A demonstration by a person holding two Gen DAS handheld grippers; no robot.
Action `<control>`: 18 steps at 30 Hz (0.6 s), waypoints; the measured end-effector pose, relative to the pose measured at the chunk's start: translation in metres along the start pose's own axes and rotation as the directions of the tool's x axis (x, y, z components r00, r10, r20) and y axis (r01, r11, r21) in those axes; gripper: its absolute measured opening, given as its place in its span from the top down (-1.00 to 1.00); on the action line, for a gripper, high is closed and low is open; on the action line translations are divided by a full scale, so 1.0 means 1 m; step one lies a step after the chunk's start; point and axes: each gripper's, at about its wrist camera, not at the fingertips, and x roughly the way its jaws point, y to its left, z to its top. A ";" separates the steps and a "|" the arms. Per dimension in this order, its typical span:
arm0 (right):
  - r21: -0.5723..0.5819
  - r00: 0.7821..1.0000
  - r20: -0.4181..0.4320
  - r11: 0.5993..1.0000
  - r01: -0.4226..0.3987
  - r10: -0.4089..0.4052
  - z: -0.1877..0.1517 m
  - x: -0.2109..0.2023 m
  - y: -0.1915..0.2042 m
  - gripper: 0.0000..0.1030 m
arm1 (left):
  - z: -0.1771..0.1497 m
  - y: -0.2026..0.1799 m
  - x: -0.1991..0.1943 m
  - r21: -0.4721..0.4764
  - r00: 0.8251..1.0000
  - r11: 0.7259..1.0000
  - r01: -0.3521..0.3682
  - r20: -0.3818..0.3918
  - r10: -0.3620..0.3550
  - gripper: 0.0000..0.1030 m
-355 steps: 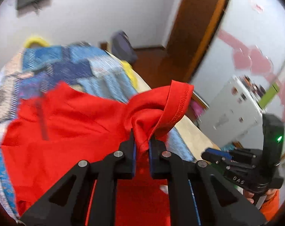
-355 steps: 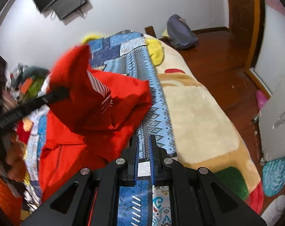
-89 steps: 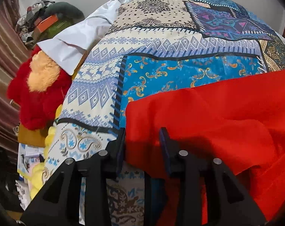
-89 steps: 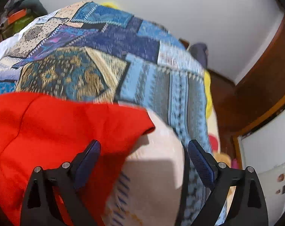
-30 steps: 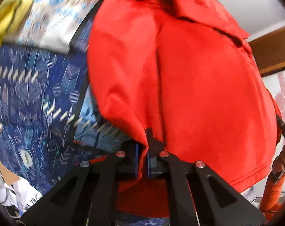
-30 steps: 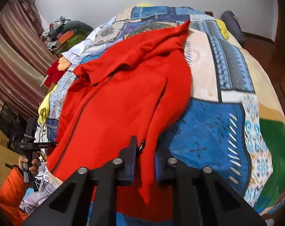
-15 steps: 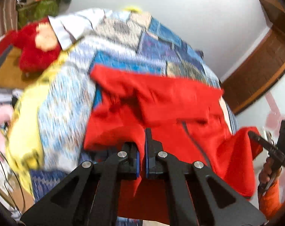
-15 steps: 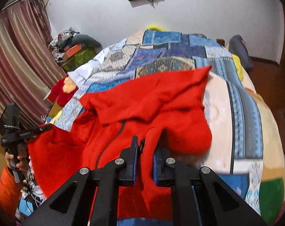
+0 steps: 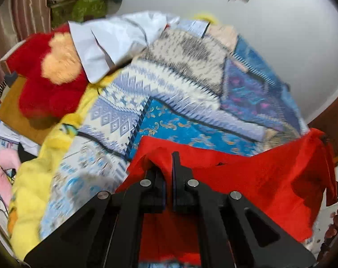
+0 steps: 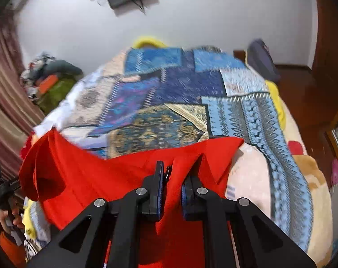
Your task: Fold large clothes
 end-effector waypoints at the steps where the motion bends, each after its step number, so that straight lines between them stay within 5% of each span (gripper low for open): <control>1: 0.004 1.000 -0.015 1.000 0.014 -0.014 0.003 0.012 -0.004 0.81 | 0.001 0.002 0.013 -0.007 1.000 1.000 -0.010 -0.023 0.010 0.93; 7: 0.041 0.993 -0.104 0.998 -0.043 0.047 0.013 0.057 -0.032 0.80 | -0.004 0.010 0.059 -0.008 0.994 0.999 -0.053 -0.101 0.052 0.88; 12: 0.099 0.974 -0.146 0.982 -0.162 0.175 0.021 0.053 -0.056 0.79 | -0.007 0.009 0.065 0.006 0.991 0.997 -0.076 -0.113 0.076 0.84; 18: 0.059 0.968 -0.149 0.979 -0.193 0.200 0.026 0.035 -0.054 0.79 | -0.003 -0.004 0.068 0.062 0.980 0.989 -0.137 -0.134 0.144 0.84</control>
